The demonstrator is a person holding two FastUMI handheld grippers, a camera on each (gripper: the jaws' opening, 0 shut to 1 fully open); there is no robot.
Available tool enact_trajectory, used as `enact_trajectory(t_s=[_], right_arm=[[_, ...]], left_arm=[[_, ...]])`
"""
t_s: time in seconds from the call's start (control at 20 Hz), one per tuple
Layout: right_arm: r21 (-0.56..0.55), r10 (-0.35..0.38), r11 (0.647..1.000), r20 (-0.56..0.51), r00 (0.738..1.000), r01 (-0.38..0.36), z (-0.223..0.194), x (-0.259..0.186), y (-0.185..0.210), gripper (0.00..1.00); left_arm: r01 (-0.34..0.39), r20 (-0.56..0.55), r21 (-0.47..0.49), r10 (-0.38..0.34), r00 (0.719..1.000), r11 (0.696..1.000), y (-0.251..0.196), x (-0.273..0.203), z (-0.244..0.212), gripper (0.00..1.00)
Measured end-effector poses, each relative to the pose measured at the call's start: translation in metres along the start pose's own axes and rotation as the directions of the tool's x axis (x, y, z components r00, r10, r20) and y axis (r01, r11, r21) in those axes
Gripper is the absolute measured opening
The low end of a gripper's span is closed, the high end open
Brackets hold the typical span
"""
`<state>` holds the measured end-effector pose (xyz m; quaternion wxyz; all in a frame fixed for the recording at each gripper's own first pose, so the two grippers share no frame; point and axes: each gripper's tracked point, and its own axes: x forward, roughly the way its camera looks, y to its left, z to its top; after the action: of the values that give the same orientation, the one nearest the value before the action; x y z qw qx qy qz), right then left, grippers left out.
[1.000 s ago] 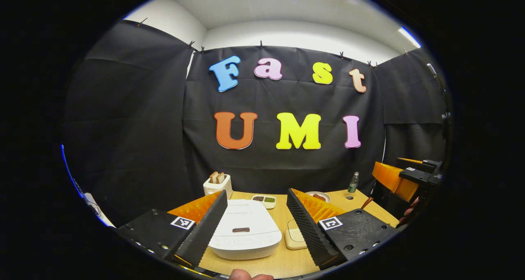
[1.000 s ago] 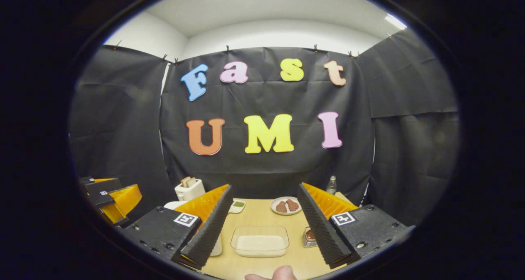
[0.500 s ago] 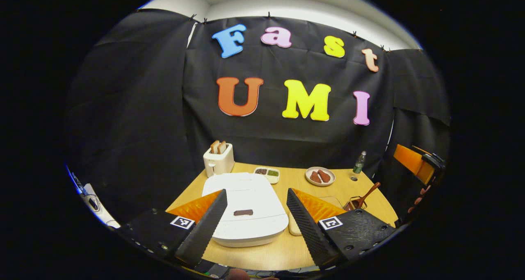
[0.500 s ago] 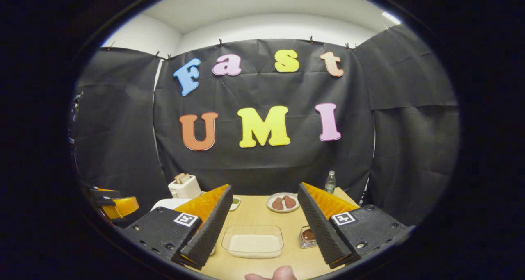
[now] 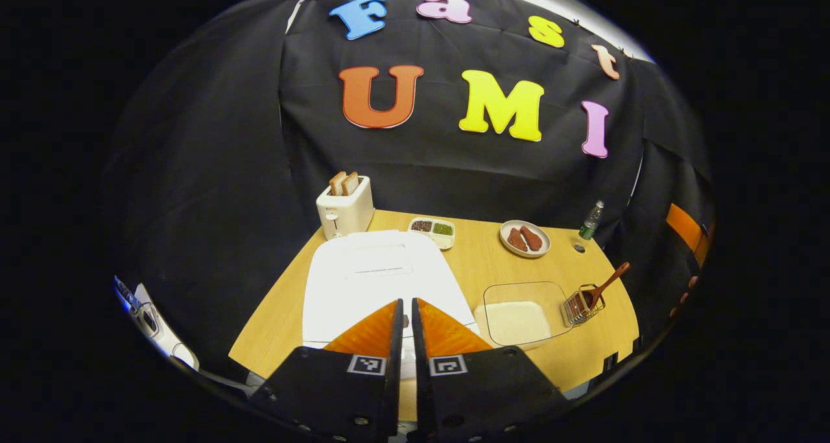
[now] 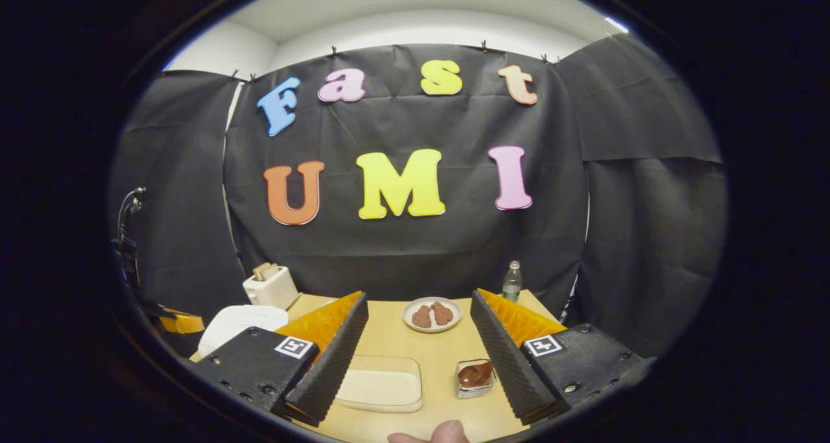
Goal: Close the left gripper, press the button to open the rice cooker; take a wooden spoon from the chopstick holder with the right hand, scoop a spoonful of rice and pour it into the rice cooker, then put the wooden spoon back into the chopstick holder.
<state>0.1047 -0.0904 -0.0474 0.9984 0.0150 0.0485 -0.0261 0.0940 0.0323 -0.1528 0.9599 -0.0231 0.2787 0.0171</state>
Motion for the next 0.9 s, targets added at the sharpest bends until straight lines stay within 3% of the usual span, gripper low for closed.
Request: enact_trajectory(t_s=[0.25, 0.3, 0.65, 0.9], right_arm=[[0.009, 0.038, 0.999, 0.005, 0.999, -0.038, -0.005, 0.014, -0.002, 1.00], [0.001, 0.038, 0.999, -0.004, 0.999, -0.038, -0.008, 0.017, -0.003, 1.00], [0.010, -0.002, 1.000, -0.071, 0.997, 0.002, -0.028, 0.031, -0.023, 1.00], [0.054, 0.023, 0.998, -0.072, 0.997, -0.019, -0.027, 0.035, -0.022, 1.00]], left_arm=[[-0.004, -0.077, -0.013, 0.003, 0.997, 1.000, 0.014, 0.041, -0.026, 0.06], [0.006, -0.100, -0.038, -0.010, 0.995, 0.999, 0.013, 0.039, -0.026, 0.00], [-0.031, -0.179, -0.137, 0.006, 0.984, 0.990, 0.030, 0.074, -0.052, 0.00], [-0.040, -0.205, -0.143, 0.010, 0.979, 0.989, 0.031, 0.075, -0.059, 0.00]])
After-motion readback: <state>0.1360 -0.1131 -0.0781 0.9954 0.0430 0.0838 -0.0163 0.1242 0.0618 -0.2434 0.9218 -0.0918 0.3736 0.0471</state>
